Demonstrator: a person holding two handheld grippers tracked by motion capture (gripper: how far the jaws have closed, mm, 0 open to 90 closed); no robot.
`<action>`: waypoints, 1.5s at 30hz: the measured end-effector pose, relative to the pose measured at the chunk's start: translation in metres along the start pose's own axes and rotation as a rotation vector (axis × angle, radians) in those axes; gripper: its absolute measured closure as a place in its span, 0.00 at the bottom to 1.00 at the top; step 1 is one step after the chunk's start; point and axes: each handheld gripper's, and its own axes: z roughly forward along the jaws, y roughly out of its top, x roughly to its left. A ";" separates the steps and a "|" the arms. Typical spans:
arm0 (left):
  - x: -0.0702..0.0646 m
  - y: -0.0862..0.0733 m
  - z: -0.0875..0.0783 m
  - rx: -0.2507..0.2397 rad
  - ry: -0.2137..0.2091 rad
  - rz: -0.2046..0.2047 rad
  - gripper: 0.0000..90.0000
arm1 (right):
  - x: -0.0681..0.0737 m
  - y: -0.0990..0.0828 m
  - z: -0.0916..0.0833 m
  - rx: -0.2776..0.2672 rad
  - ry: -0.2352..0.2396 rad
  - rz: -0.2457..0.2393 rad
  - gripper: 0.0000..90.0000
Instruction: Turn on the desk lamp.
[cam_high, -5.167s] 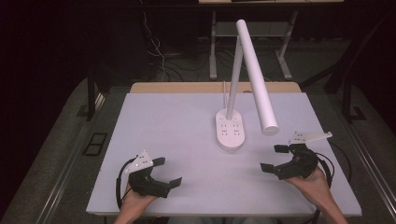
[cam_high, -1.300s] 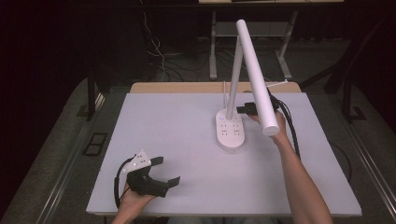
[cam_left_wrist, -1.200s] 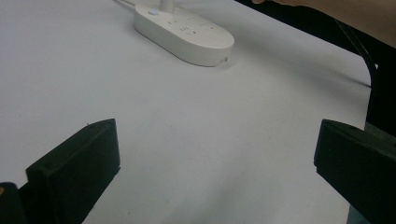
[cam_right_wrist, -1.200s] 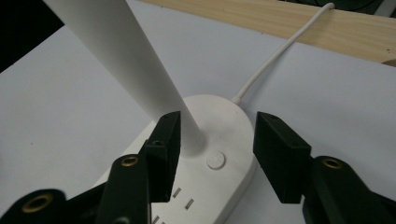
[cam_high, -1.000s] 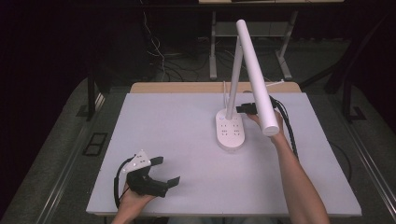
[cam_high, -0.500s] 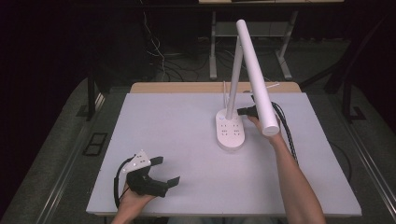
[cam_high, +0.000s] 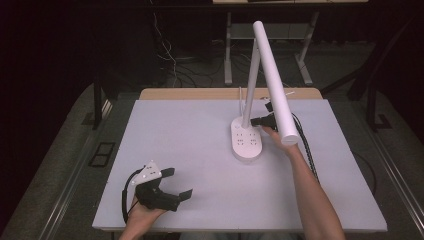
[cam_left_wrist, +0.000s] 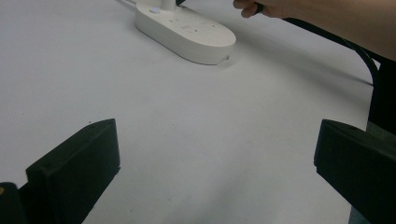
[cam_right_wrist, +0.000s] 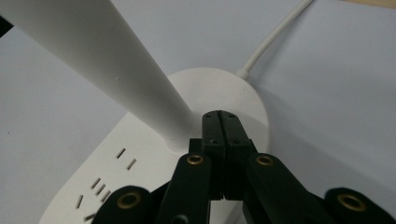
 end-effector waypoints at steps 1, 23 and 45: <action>0.000 0.000 0.000 0.001 0.000 0.000 0.00 | 0.000 0.000 0.000 0.001 0.004 0.003 1.00; -0.002 -0.001 0.000 0.002 -0.002 0.004 0.00 | -0.001 -0.006 0.001 -0.033 0.007 0.005 1.00; 0.000 0.000 0.000 0.000 0.001 0.001 0.00 | 0.001 -0.002 -0.010 -0.013 -0.046 -0.035 1.00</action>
